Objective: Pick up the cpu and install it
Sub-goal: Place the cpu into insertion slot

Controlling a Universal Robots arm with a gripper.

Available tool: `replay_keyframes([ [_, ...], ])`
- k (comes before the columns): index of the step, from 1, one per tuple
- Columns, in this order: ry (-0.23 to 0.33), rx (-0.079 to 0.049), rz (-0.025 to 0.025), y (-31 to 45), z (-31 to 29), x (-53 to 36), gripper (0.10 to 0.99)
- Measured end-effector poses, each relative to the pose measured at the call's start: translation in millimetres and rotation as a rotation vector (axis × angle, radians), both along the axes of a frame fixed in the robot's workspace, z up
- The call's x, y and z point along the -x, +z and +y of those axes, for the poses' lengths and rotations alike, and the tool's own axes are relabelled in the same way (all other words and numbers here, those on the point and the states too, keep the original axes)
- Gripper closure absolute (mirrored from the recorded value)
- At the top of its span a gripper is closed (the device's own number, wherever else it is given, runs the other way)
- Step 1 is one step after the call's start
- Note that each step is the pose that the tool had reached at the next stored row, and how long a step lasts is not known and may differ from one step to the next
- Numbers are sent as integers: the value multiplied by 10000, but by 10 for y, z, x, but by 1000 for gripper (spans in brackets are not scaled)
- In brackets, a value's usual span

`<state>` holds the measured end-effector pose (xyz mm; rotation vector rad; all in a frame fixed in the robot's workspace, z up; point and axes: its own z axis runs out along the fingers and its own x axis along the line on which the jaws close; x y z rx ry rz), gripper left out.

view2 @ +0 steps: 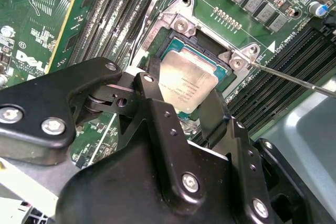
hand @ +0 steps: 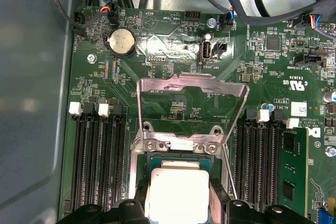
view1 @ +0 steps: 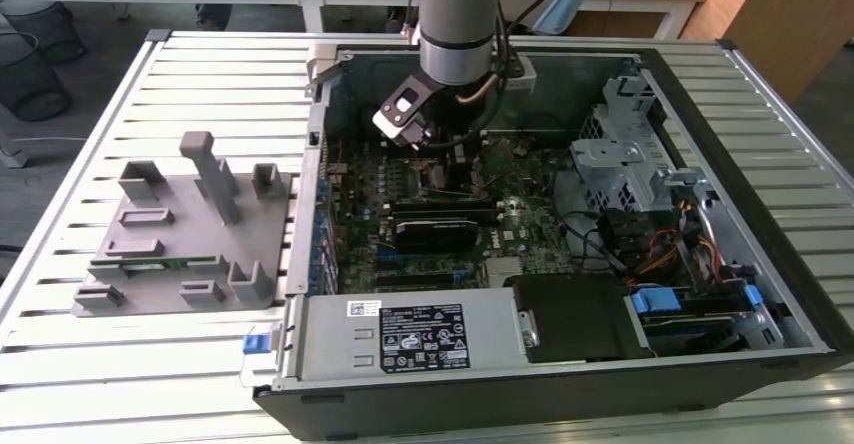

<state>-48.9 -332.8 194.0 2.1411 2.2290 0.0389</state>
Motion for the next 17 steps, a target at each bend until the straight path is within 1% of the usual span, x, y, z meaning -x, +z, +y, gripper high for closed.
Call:
replay_keyframes([
  [11, -2, -1, -1, -2, 0, 0, 537],
  [12, -2, -1, -1, -2, 0, 0, 475],
  [17, -2, -2, -1, -1, 0, 0, 475],
])
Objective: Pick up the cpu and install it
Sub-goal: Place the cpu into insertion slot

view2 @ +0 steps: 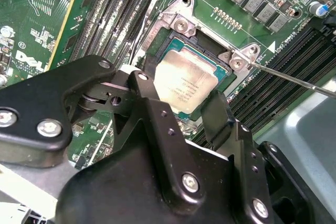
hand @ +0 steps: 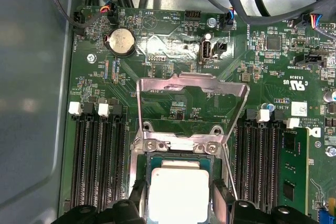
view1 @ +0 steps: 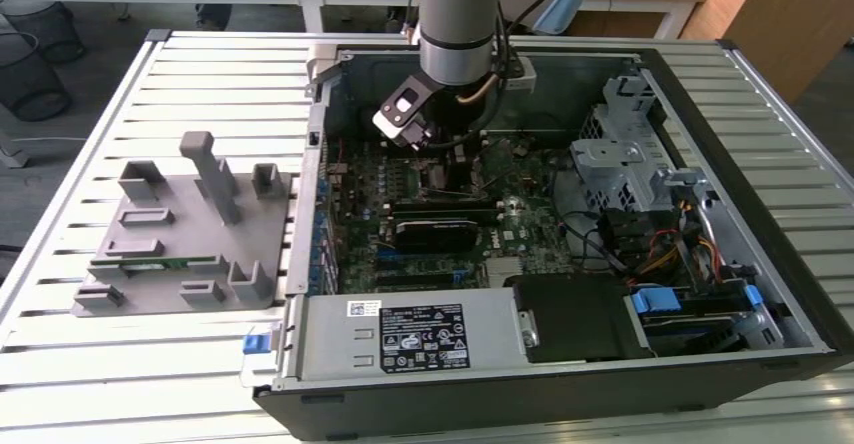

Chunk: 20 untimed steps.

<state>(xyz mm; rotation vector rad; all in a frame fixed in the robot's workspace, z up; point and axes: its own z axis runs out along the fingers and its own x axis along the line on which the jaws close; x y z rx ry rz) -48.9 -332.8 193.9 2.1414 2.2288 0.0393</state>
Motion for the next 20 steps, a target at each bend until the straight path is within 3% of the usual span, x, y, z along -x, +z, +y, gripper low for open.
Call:
replay_keyframes([
  [5, -1, 0, 0, 96, 0, 0, 490],
  [6, -2, 1, 1, 123, 0, 0, 553],
  [7, -1, 2, 1, 149, 0, 0, 553],
  [9, -1, 1, 2, 190, 0, 0, 671],
  [10, 0, 2, 5, 208, 0, 0, 671],
  [13, 0, 1, 22, 244, 0, -2, 843],
  [14, -1, 1, 28, 254, 0, -3, 843],
  [17, -1, 1, 37, 281, 0, -3, 961],
  [20, -1, 1, 42, 308, 0, -4, 980],
])
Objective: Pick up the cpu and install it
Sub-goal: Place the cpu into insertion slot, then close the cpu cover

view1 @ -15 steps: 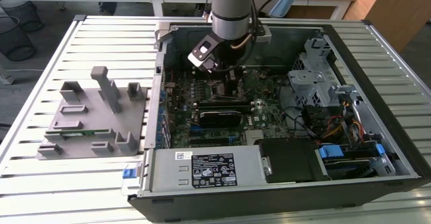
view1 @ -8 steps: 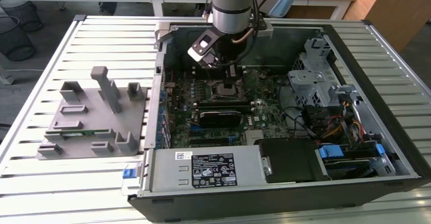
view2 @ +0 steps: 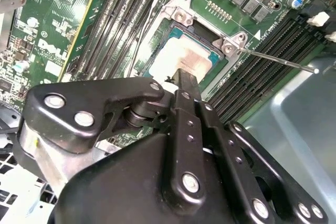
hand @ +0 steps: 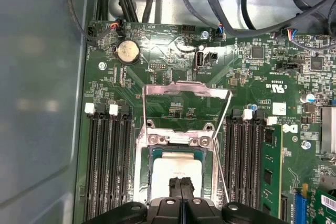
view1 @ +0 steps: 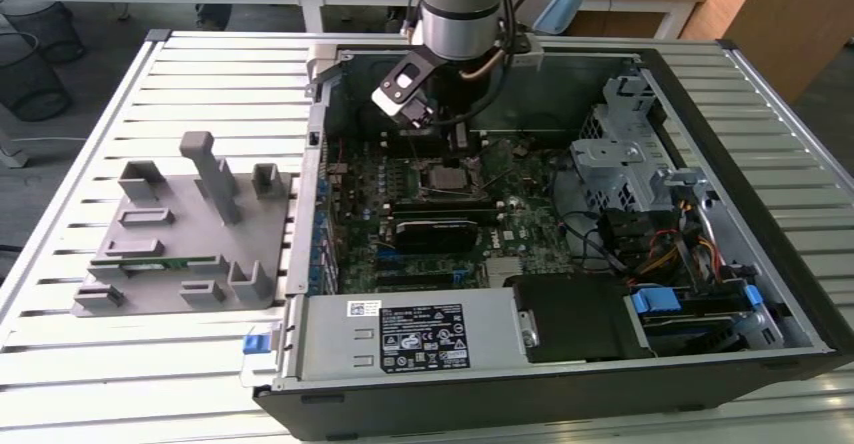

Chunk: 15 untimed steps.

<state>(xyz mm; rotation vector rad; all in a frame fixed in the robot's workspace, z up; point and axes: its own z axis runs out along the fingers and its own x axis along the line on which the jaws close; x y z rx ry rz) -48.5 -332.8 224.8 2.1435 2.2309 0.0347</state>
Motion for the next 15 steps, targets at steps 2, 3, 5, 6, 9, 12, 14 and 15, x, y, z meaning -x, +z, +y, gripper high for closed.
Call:
replay_keyframes([
  [2, 0, -1, 2, 21, 0, 0, 980],
  [3, 0, 0, 2, 30, 0, 0, 980],
  [5, 0, 0, 3, 46, 0, 0, 980],
  [6, 0, 0, 3, 52, 0, 0, 980],
  [9, -1, 0, 4, 70, 0, 0, 980],
  [12, -2, 0, 5, 91, 0, 0, 980],
  [14, -2, 0, 6, 116, 0, 0, 980],
  [15, -2, 0, 6, 130, 0, 0, 980],
])
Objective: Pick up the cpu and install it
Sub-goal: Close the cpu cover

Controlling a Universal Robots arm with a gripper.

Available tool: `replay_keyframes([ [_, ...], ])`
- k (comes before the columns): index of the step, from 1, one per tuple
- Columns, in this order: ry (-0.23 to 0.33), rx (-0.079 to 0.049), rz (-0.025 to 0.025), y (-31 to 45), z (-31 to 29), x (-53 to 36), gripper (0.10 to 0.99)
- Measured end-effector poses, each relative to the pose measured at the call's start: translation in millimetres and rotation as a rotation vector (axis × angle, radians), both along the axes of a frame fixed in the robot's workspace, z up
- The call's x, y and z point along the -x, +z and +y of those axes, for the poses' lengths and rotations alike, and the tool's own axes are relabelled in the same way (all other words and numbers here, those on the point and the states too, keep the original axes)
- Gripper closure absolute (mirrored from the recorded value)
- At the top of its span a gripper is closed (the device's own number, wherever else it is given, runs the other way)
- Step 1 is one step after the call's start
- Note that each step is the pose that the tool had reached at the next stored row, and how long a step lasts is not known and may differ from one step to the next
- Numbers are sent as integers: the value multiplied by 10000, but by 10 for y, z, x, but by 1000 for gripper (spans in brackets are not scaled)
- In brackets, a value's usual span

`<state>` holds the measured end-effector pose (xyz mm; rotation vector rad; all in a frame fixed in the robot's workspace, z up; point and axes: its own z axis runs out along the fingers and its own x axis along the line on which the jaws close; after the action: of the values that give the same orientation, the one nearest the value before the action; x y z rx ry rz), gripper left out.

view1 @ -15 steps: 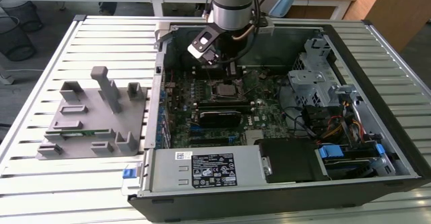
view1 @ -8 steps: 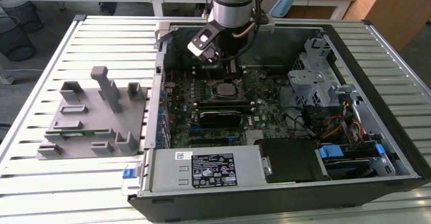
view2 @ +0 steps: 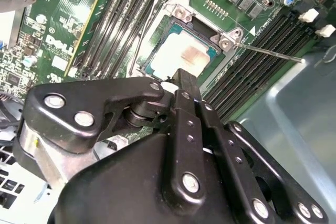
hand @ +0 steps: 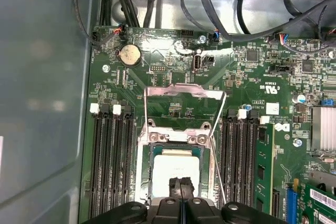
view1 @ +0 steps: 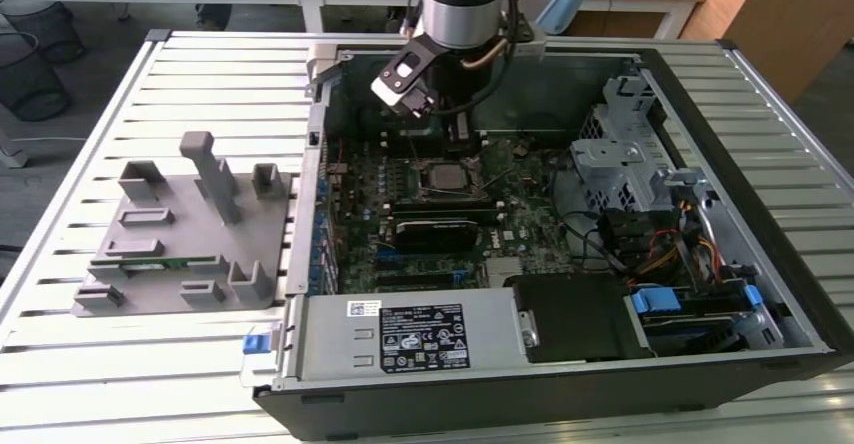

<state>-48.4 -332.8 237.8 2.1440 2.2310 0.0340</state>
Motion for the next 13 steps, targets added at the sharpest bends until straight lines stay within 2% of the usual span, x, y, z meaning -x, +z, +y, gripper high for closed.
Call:
replay_keyframes([
  [3, -1, -1, 0, 50, 0, 0, 980],
  [10, -4, -1, 0, 236, 0, 0, 980],
  [13, -4, -9, 0, 264, -2, 11, 980],
])
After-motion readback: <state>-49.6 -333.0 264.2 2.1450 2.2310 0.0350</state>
